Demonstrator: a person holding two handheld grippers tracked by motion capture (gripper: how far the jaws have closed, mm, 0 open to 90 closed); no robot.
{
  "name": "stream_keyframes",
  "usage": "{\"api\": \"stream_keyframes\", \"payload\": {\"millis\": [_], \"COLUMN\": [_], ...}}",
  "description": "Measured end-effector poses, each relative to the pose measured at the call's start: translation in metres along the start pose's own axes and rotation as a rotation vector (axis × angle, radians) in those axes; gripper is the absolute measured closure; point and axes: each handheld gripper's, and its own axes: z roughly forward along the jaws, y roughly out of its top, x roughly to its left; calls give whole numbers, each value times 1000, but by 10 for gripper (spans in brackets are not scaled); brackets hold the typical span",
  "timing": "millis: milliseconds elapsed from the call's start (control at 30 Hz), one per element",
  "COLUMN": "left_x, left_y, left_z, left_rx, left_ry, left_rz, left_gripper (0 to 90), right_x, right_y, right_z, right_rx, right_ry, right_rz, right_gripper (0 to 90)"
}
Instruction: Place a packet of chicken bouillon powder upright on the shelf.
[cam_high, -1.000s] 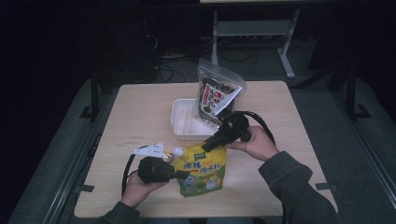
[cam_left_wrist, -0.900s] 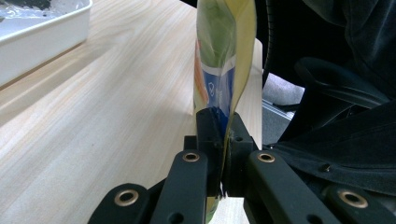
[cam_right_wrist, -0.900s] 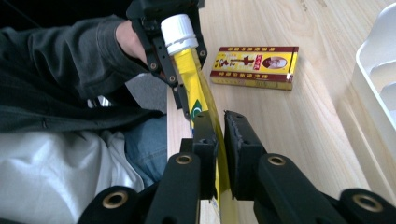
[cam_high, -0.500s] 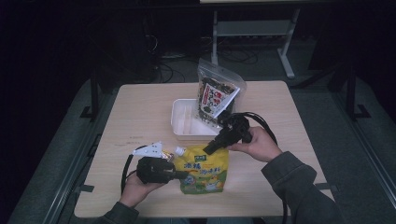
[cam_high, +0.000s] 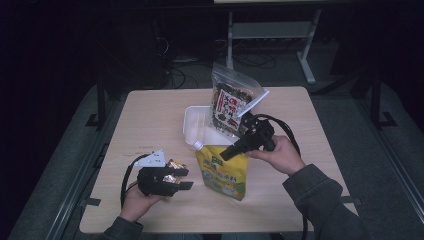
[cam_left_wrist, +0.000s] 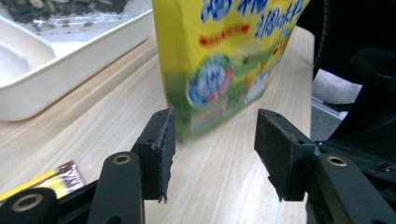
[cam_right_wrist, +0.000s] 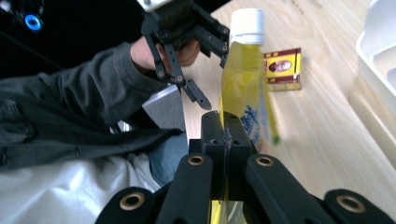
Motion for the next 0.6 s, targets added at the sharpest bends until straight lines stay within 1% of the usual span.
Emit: {"api": "stream_keyframes", "payload": {"millis": [100, 200, 267, 433, 600], "left_x": [1, 1, 1, 1, 2], "left_y": [-1, -3, -3, -4, -8], "left_z": [-1, -1, -1, -4, -6], "left_rx": [9, 11, 18, 16, 24], "left_ry": [19, 29, 43, 73, 104], "left_rz": [-1, -1, 0, -3, -16], "left_gripper": [445, 419, 392, 358, 308], "right_x": [0, -1, 0, 1, 3], "right_y": [-1, -1, 0, 1, 5], "right_z": [-4, -8, -11, -15, -18], "right_rx": [-33, -76, -104, -165, -208], "right_ry": [-9, -6, 1, -6, -21], "right_rz": [13, 38, 54, 67, 83], "right_gripper": [895, 895, 895, 895, 895]}}
